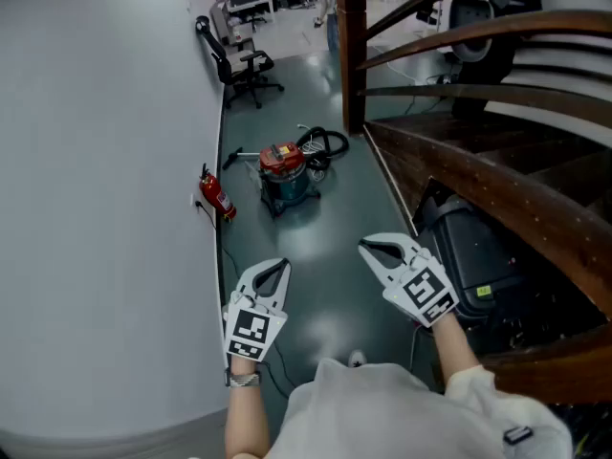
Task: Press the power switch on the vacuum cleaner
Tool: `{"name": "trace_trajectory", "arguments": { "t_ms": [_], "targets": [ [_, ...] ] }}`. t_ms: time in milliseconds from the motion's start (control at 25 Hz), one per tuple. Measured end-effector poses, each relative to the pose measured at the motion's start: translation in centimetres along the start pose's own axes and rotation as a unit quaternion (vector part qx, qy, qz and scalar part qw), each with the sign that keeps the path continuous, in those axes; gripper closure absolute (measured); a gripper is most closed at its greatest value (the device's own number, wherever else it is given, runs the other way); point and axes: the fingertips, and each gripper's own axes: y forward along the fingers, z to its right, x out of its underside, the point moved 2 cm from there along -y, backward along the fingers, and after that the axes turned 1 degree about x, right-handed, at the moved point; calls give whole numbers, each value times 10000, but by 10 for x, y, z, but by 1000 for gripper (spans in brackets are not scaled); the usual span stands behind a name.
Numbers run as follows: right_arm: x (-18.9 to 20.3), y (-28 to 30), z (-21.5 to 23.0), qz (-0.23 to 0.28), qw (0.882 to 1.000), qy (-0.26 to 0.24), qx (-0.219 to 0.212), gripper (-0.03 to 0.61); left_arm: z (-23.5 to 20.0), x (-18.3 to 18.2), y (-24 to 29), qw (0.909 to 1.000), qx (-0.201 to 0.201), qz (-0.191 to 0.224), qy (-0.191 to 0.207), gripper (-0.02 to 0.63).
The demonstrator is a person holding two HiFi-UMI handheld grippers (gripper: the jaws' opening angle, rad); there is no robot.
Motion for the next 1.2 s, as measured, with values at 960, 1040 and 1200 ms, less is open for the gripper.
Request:
{"name": "trace_trajectory", "arguments": {
  "t_ms": [960,1040,1200],
  "targets": [
    [13,0,7,89,9985,496,-228,548,5,6,21,9998,150,-73,-71,617],
    [13,1,15,159,9983,520,-217,548,5,4,27,9998,156,-85,-41,617],
    [10,2,36,298,9978,579,-112,548,2,0,41,9999,102,-79,3,617]
  ]
}}
